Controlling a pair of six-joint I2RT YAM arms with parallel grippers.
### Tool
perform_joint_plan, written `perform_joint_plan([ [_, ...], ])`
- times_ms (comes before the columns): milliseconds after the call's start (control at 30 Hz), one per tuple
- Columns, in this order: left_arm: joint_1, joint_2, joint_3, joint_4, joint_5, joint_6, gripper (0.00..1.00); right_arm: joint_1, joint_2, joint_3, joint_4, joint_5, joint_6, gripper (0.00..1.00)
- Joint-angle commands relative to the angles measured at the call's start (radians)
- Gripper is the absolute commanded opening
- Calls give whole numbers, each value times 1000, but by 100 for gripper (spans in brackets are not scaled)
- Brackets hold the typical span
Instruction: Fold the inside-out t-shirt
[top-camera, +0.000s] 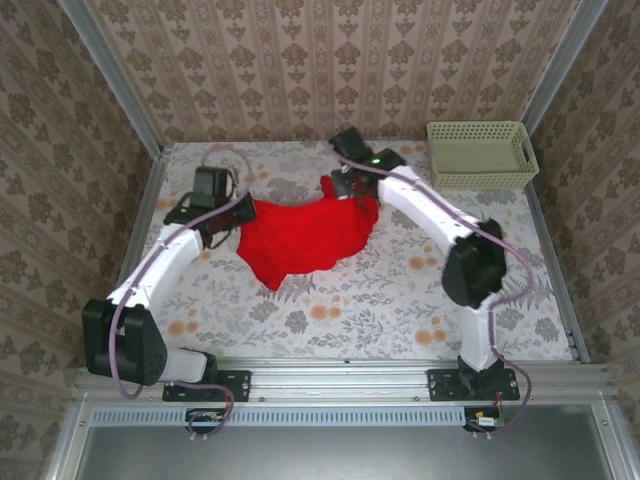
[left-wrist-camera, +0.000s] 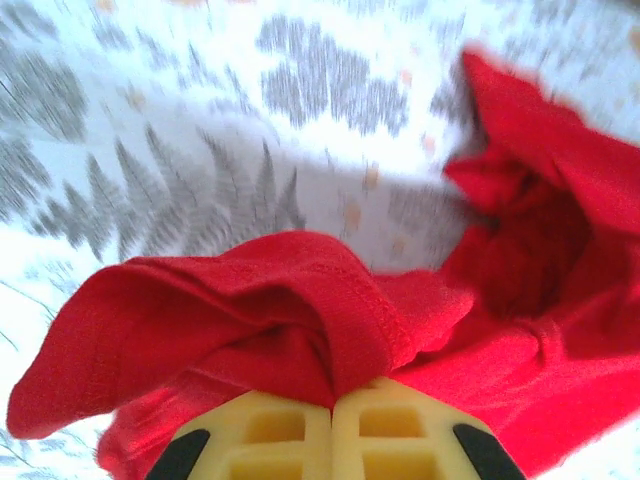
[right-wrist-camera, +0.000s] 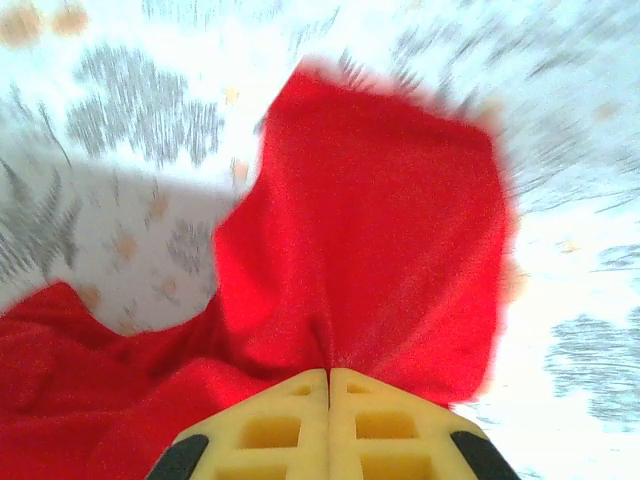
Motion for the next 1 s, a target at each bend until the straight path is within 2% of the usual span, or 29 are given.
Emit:
perform_joint_plan([
  [0, 66, -86, 123, -26, 23, 16, 0, -74, -236, -86, 69, 43, 11, 0],
  [167, 73, -152, 138, 66, 93, -41, 0, -107, -502, -345, 213, -18, 43, 0],
  [267, 42, -168, 66, 118, 136, -64, 0, -98, -594, -500, 230, -51, 96, 0],
  [400, -13, -159, -68, 105, 109, -42, 0, -60, -634, -757, 295, -91, 195, 0],
  [533, -16, -137, -234, 98, 126, -53, 0, -19, -573, -921, 321, -134, 273, 24],
  [667, -16, -150, -355, 98, 146, -66, 0, -37, -500, -865, 241, -78, 237, 54],
  [700, -15, -157, -372, 100, 151, -70, 0, -51, -483, -834, 214, -71, 216, 57],
  [867, -25, -203, -422, 107, 150, -87, 0, -108, -322, -607, 167, -48, 140, 67],
  [967, -26, -226, -436, 109, 143, -95, 0, -111, -170, -448, 131, -27, 107, 68],
])
